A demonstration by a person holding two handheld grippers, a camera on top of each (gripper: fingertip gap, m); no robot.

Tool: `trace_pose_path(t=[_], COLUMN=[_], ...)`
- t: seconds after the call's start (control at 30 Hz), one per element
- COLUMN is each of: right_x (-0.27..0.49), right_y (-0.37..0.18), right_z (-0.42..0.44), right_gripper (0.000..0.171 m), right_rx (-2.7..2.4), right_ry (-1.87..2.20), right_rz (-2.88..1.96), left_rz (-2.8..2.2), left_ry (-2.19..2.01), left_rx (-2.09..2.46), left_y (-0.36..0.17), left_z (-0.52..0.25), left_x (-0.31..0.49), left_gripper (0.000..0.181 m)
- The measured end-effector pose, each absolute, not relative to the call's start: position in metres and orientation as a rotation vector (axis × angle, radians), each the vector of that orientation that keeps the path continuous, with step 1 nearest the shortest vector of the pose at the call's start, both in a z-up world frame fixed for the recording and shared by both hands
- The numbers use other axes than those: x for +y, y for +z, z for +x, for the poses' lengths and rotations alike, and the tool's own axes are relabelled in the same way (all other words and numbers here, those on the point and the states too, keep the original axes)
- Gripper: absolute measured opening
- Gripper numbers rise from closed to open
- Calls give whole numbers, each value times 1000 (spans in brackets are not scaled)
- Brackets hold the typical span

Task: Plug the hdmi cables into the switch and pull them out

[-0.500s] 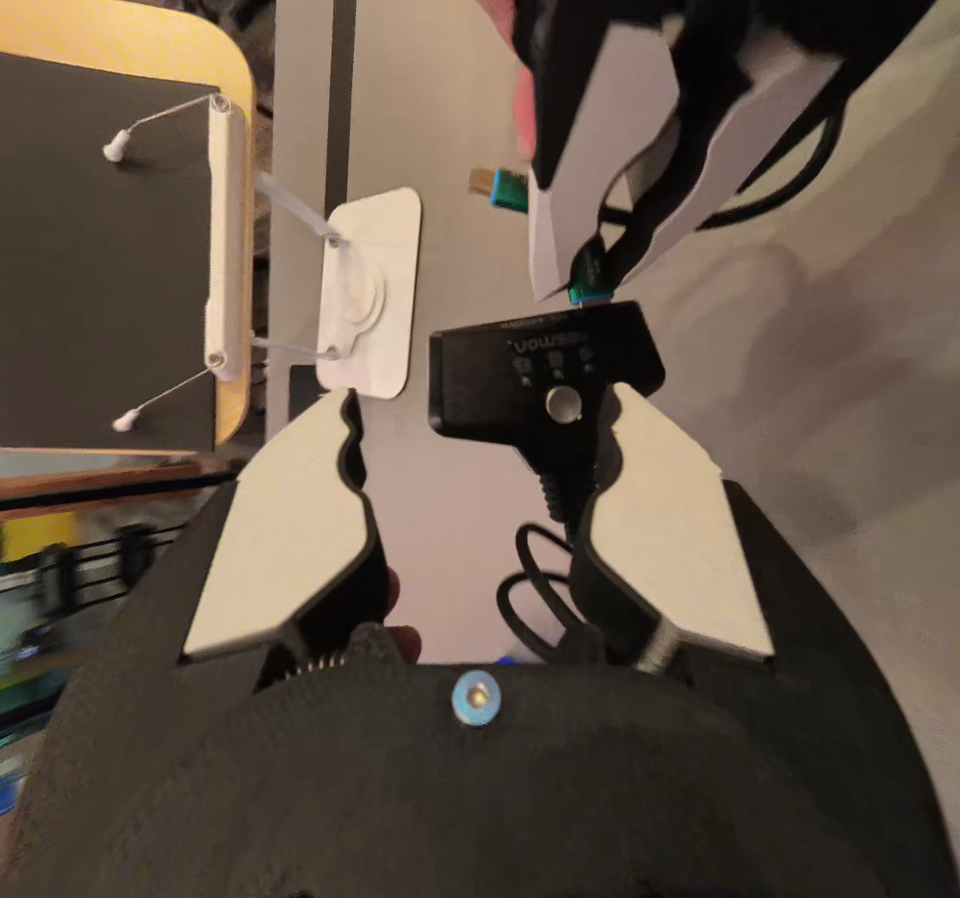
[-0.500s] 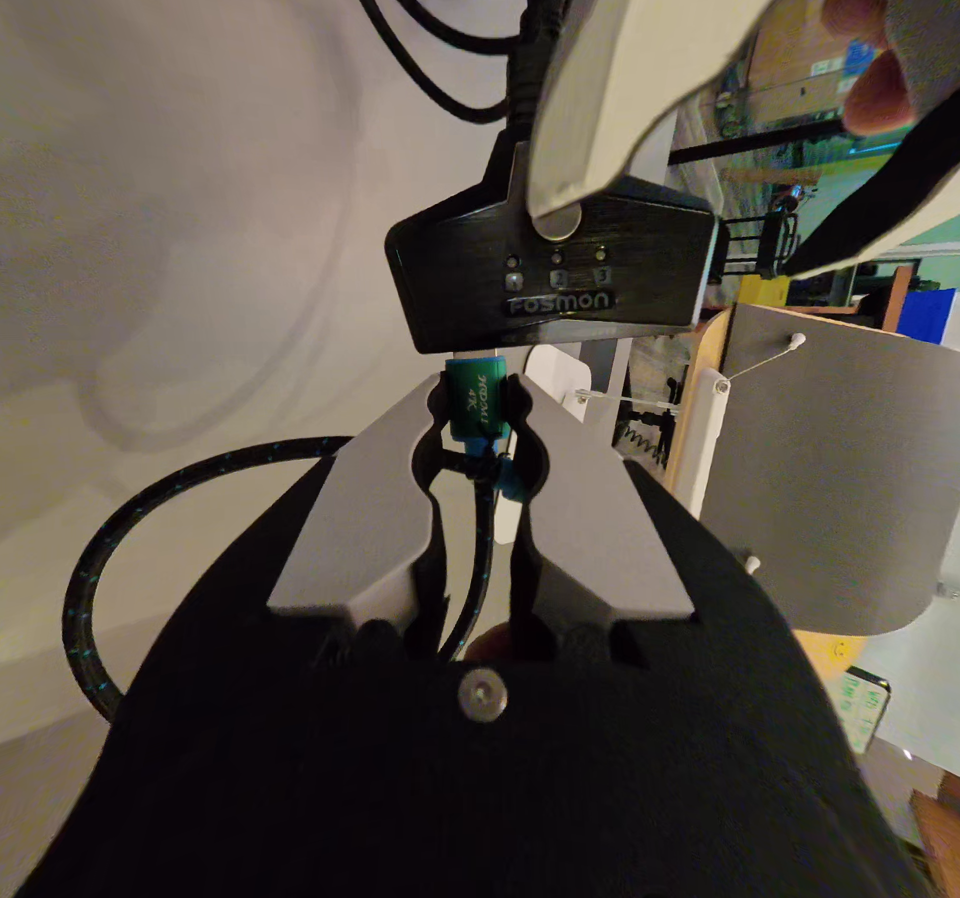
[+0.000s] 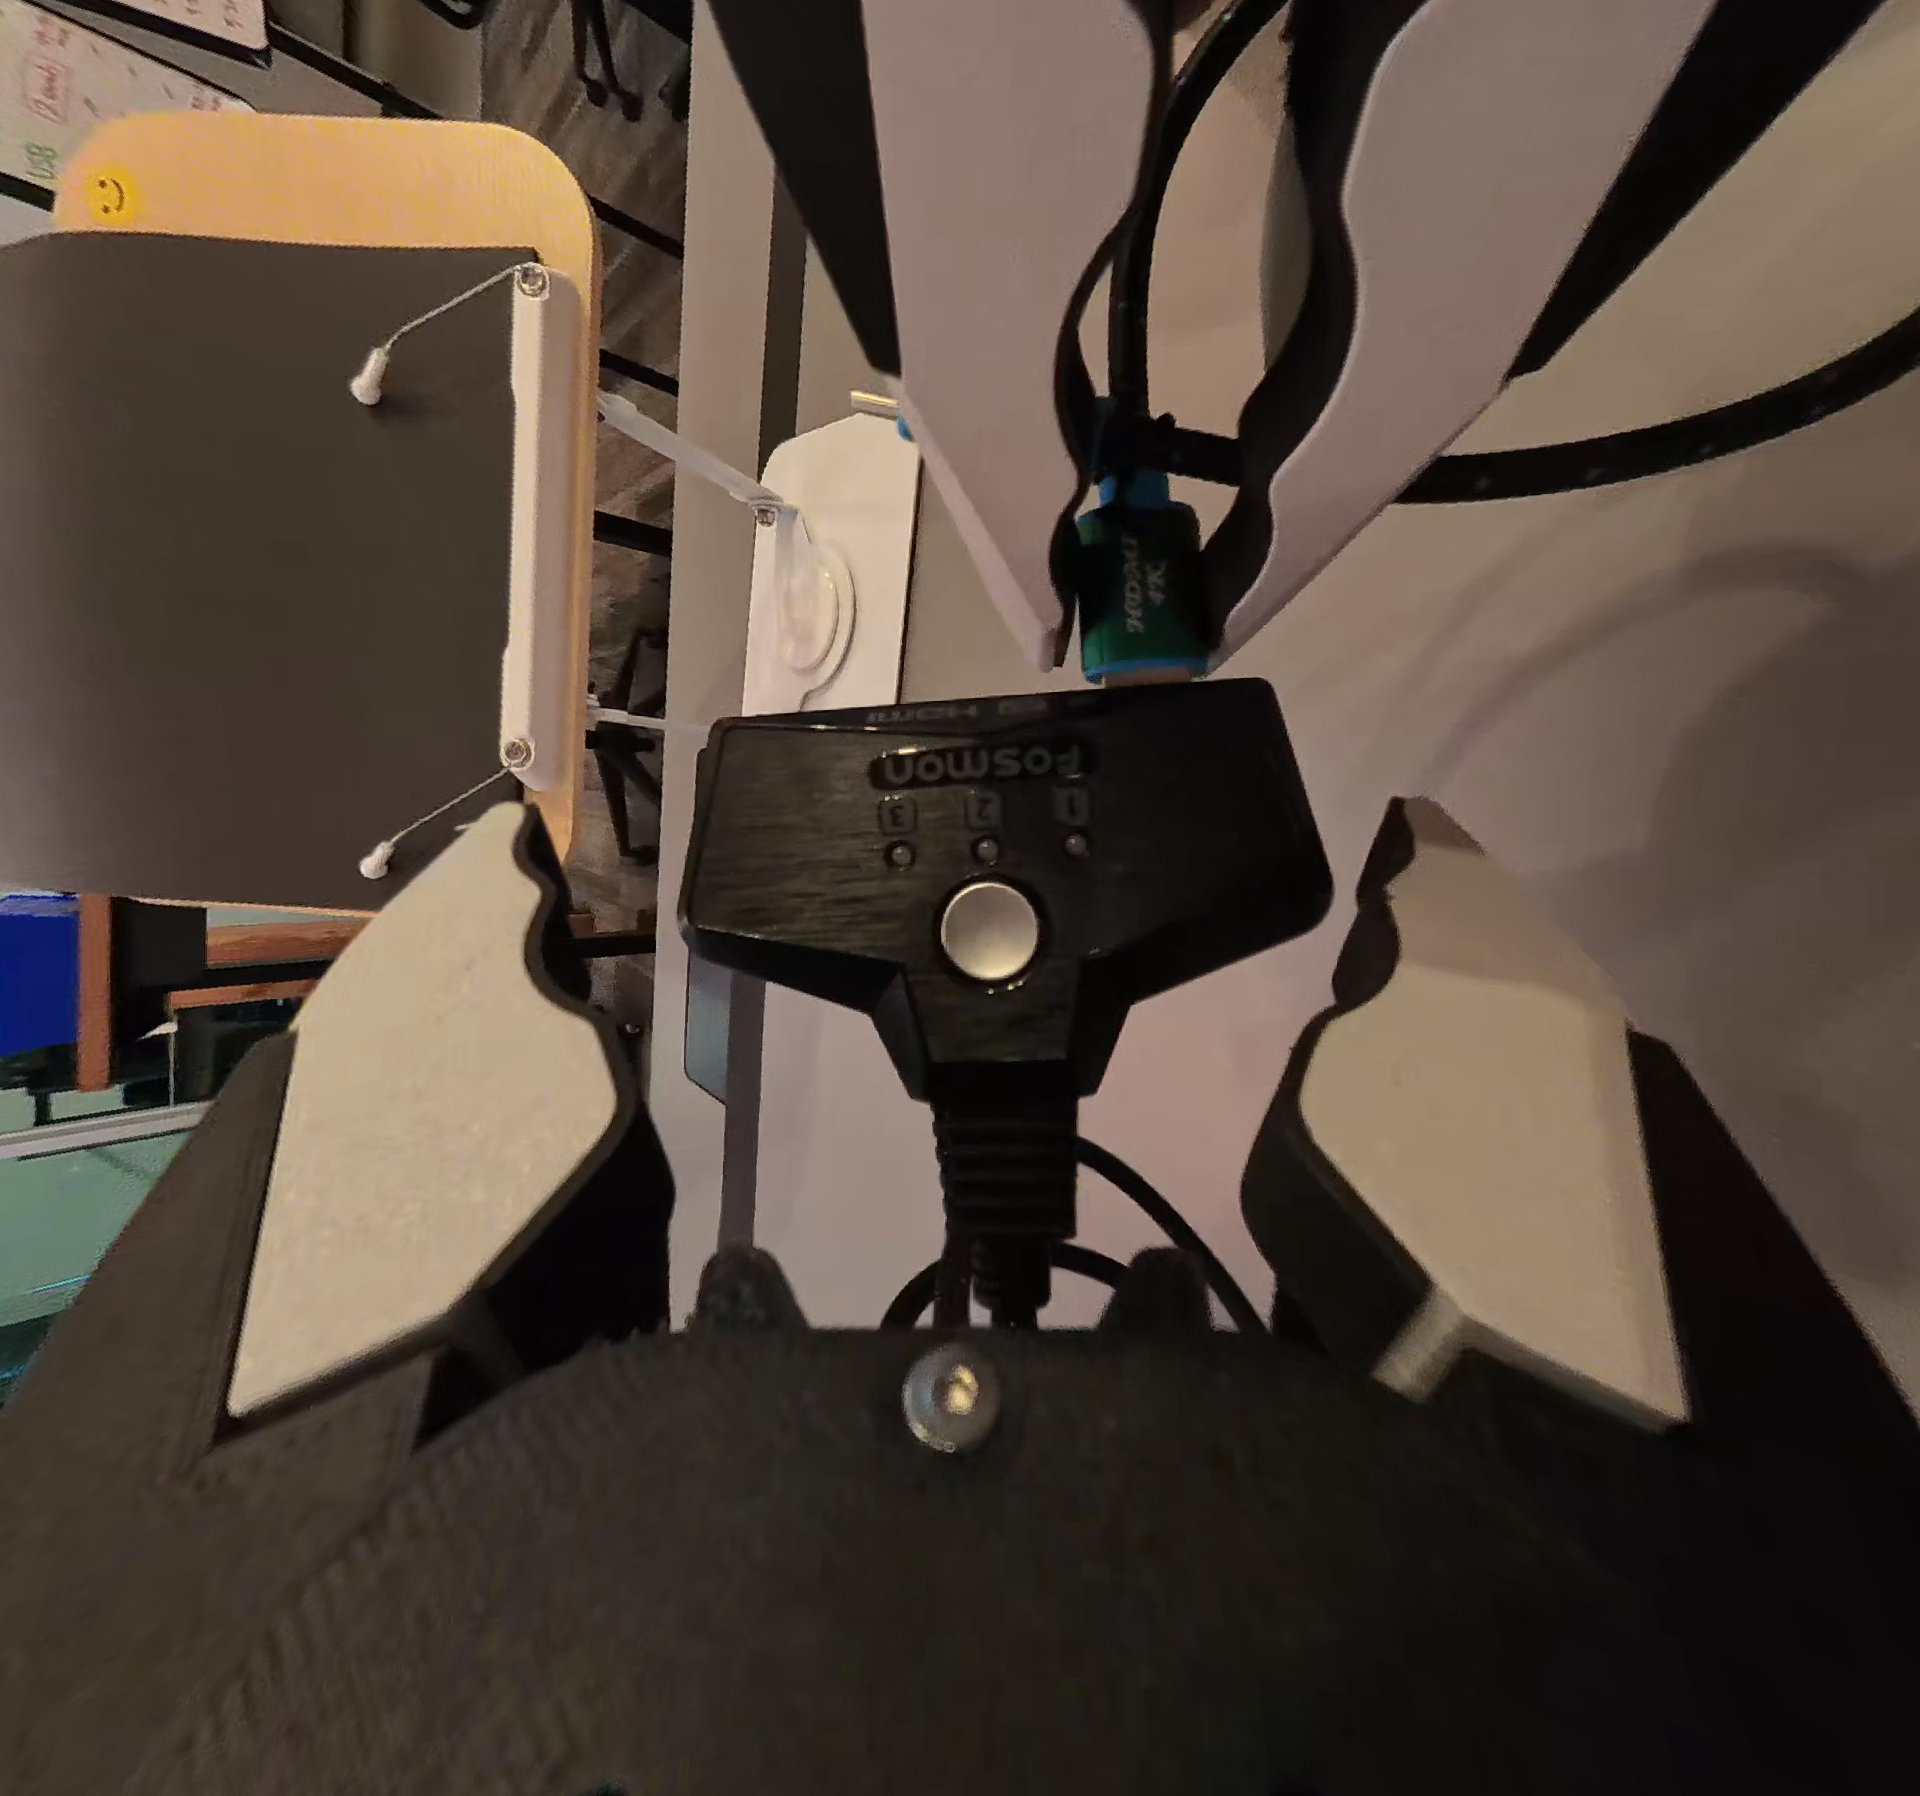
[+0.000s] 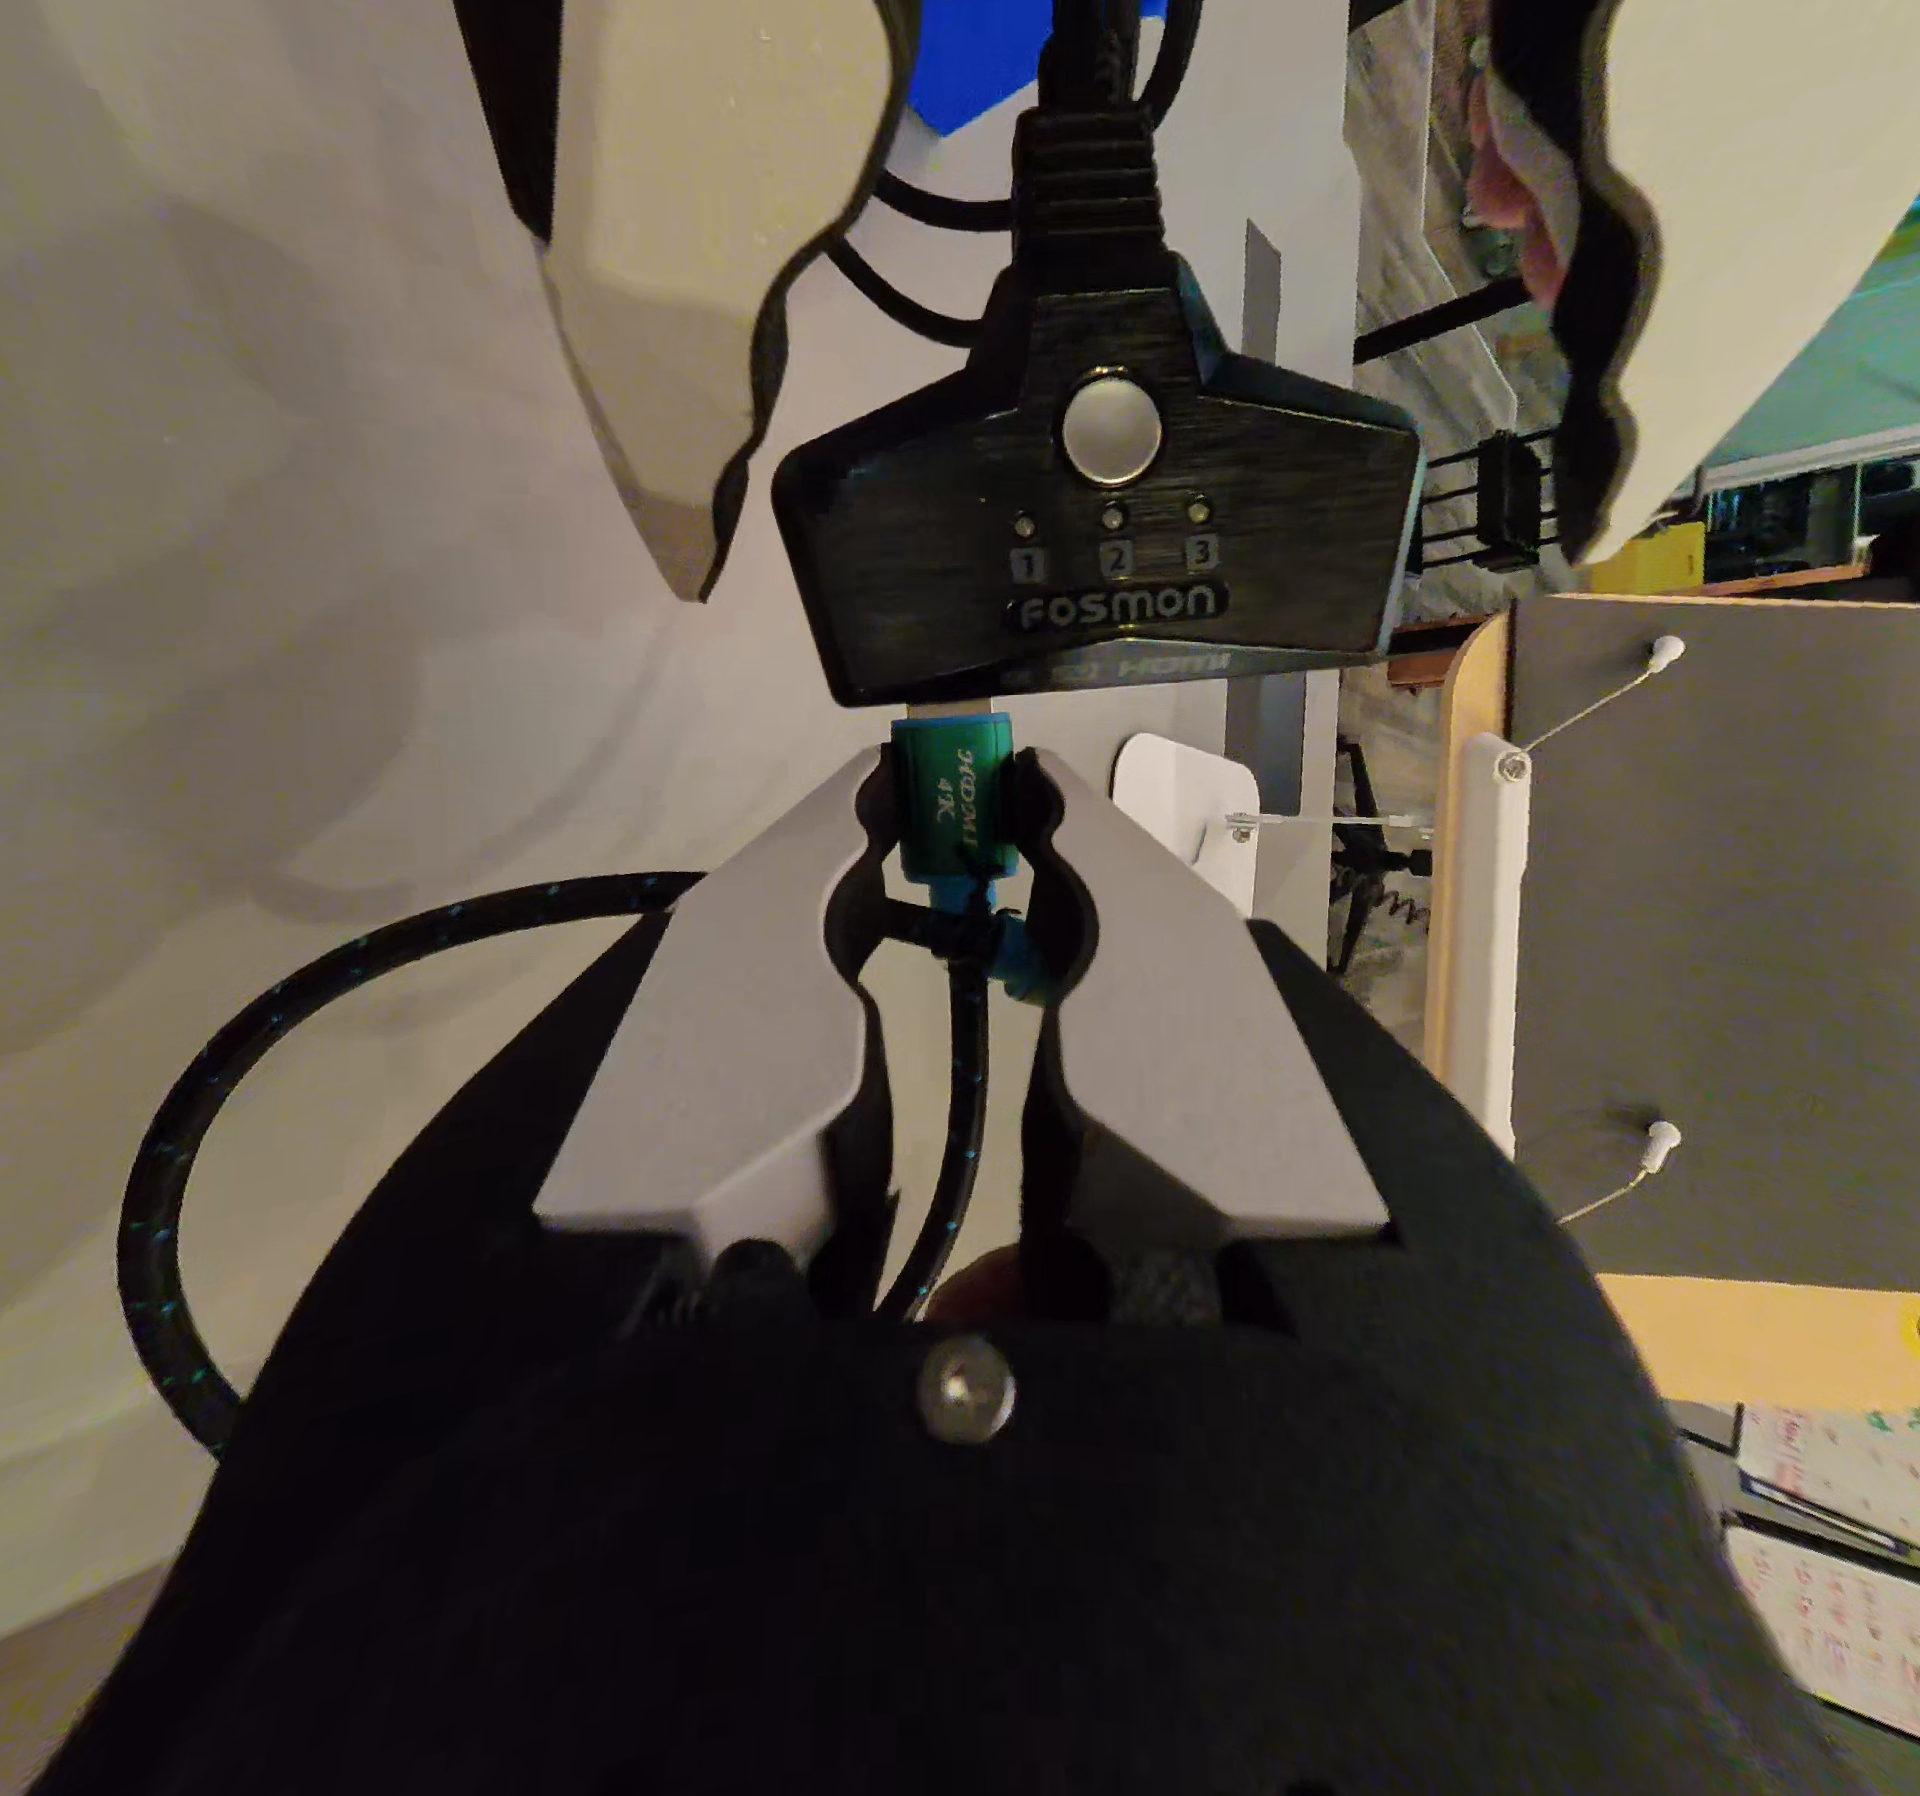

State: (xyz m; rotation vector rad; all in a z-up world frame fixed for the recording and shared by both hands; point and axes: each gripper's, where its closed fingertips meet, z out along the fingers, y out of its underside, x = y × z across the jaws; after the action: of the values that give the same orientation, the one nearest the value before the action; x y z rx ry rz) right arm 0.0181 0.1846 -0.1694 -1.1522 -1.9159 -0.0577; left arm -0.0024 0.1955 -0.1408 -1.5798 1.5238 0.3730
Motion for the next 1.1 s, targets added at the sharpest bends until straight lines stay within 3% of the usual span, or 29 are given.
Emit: trace_pose_path(t=[0.6,0.7,1.1], right_x=[180,182,175], right_y=[-173,-177,-179], right_z=[25,24,11], right_gripper=[19,18,20], right_rx=[-1898,-1891,-1883], right_ry=[-210,-221,-269], right_rz=[-1335,-1382,-1392], left_rz=[-1752,-1806,-1728], left_ry=[303,241,338], left_rx=[1636,1686,1652], left_y=[-173,-180,-193], left_z=[-7,-6,-1], left_x=[202,193,208], left_gripper=[134,146,145])
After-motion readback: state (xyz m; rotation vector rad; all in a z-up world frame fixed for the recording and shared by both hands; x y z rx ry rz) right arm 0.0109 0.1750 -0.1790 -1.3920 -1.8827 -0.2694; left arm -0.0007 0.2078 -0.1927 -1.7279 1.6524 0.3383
